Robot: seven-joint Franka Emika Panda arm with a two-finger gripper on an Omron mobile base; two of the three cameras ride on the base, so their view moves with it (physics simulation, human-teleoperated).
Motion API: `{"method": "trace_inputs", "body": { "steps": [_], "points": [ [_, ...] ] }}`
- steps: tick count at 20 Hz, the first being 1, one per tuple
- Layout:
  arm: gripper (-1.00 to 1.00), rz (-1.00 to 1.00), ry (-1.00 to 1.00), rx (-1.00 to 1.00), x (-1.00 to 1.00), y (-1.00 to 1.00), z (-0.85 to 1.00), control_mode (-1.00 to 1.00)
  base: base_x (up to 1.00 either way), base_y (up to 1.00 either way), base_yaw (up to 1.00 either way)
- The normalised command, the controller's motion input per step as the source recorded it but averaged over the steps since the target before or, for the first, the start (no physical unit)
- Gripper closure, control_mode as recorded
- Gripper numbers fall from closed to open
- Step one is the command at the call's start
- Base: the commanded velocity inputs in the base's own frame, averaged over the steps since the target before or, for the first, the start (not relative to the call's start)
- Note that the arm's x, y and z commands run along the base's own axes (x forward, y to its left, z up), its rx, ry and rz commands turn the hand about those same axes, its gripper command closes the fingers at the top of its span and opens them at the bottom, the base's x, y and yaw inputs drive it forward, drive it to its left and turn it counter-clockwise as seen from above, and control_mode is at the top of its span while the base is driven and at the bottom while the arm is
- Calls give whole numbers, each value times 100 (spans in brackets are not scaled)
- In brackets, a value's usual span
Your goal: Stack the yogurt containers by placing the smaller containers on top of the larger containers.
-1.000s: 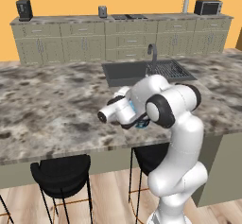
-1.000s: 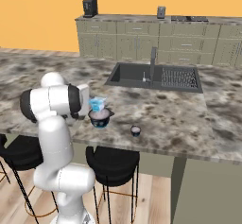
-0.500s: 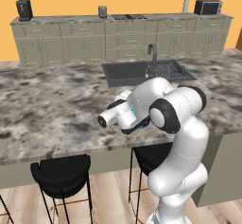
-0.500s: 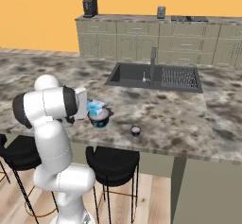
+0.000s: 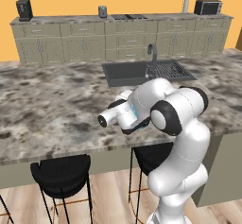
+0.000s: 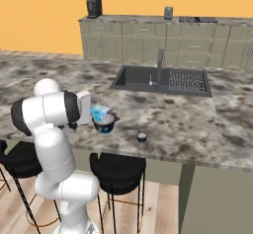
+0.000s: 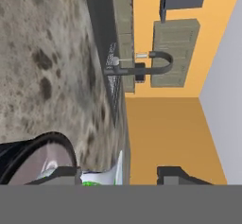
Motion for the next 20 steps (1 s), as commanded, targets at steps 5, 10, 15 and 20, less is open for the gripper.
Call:
{"method": "trace_inputs", "body": {
  "steps": [5,10,15,20],
  "points": [
    [-100,0,0,0,-8,0,47,-100,0,0,0],
    [-100,0,2,1,-12,16,47,-100,0,0,0],
    [-100,0,14,0,-11,43,8,-100,0,0,0],
    [-100,0,15,0,-13,36,7,-100,0,0,0]
  ]
}}
